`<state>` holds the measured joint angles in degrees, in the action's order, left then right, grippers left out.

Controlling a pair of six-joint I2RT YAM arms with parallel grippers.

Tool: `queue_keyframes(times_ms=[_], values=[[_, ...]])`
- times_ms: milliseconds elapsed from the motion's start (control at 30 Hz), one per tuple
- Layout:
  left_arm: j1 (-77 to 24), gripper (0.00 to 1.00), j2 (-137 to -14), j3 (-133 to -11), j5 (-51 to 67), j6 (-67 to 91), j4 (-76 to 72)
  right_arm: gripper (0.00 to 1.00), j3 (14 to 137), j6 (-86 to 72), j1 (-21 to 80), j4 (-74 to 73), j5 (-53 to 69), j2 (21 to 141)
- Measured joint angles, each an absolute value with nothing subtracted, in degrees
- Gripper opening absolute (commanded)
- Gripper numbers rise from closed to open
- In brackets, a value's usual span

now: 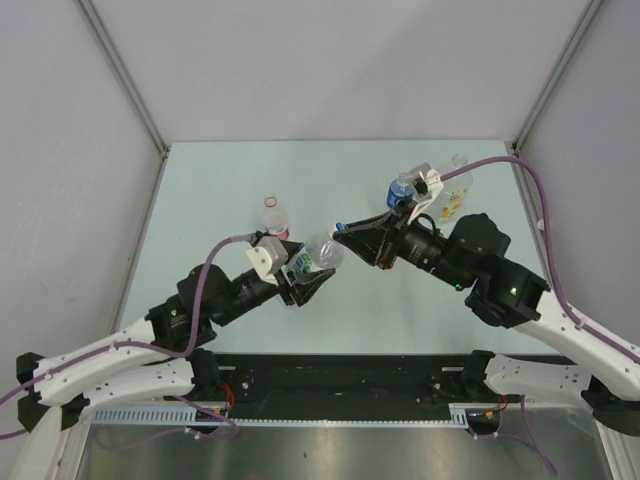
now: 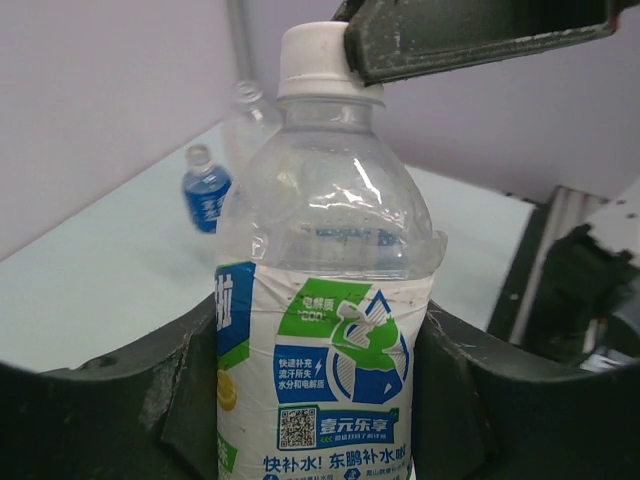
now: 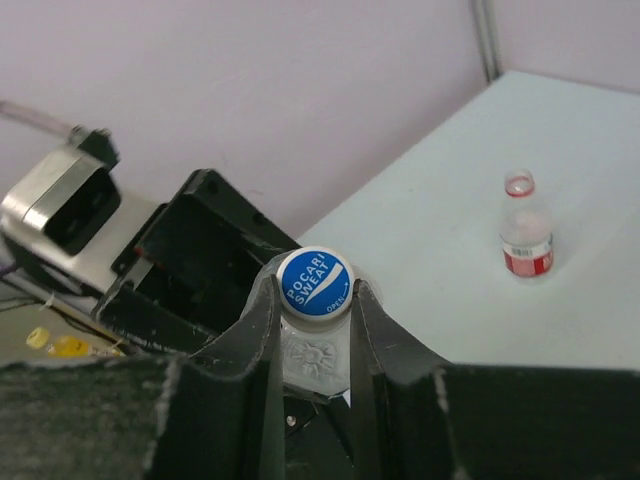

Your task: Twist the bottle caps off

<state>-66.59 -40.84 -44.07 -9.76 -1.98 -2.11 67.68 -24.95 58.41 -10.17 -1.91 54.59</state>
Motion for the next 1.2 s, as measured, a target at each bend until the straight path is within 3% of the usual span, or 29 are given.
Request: queue_keyframes(times_ms=[333,567,867,1200], values=[[-54.02,0.00,-43.68,-48.99,28.73,10.94,-4.19,0.00,67.37,-14.24,57.04,-5.13,19.25,50.28],[-50.96,0.00,-50.85,-52.84,51.96,20.45,-10.96,0.00,67.42,-10.26,55.05,-2.26,35.73,48.51],[-50.54,0.00,-56.47,-53.12,66.59,29.74,-20.08,0.00,67.40,-6.50,50.78,-2.02,53.32,48.95],[-50.04,0.00,-58.54,-52.05,71.94,34.65,-24.29,0.00,67.42,-4.14,48.25,-1.17,63.68,51.29]])
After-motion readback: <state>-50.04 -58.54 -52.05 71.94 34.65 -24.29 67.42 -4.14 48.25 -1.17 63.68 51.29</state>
